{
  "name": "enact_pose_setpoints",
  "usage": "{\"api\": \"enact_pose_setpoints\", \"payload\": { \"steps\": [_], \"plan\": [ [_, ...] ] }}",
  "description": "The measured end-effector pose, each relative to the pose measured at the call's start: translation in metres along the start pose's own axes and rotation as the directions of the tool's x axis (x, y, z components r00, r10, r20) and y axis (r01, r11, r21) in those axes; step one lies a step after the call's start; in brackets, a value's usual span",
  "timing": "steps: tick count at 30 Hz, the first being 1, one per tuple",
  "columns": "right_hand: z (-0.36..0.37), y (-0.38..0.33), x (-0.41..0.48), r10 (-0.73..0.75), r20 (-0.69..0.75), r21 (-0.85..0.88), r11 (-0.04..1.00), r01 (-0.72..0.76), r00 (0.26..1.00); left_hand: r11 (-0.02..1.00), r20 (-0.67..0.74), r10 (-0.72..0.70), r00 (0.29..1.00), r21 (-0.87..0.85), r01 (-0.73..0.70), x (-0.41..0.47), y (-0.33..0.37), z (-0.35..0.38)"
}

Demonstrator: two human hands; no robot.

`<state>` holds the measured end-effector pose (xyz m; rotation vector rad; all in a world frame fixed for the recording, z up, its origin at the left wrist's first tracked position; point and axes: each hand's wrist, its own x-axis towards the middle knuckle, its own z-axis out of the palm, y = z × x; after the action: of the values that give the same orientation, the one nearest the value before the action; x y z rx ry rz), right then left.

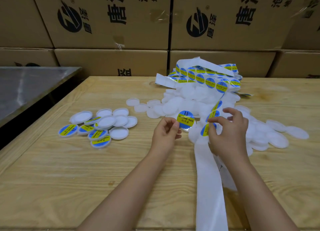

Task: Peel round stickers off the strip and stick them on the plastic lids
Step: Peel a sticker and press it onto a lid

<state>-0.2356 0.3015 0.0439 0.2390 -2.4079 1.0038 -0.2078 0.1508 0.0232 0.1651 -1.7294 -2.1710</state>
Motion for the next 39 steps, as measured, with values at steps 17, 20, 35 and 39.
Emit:
{"api": "enact_pose_setpoints", "payload": {
  "steps": [17,20,35,39],
  "plan": [
    [-0.003,-0.008,0.001,0.132,0.194,0.361,0.912,-0.196,0.972,0.999,0.107,0.027,0.994,0.021,-0.029,-0.003,-0.002,0.004],
    [-0.004,-0.008,0.002,0.133,0.132,0.278,0.946,-0.165,0.982,0.947,0.168,0.041,0.985,0.308,-0.092,-0.006,-0.009,0.004],
    [0.013,-0.013,-0.012,-0.045,0.067,0.34,0.94,0.02,0.997,0.397,0.304,0.148,0.941,0.853,-0.338,-0.009,-0.017,0.004],
    [0.012,-0.008,-0.005,0.106,0.12,0.453,0.879,-0.15,0.987,0.546,0.29,0.126,0.949,0.778,-0.31,-0.008,-0.016,0.003]
  ]
}}
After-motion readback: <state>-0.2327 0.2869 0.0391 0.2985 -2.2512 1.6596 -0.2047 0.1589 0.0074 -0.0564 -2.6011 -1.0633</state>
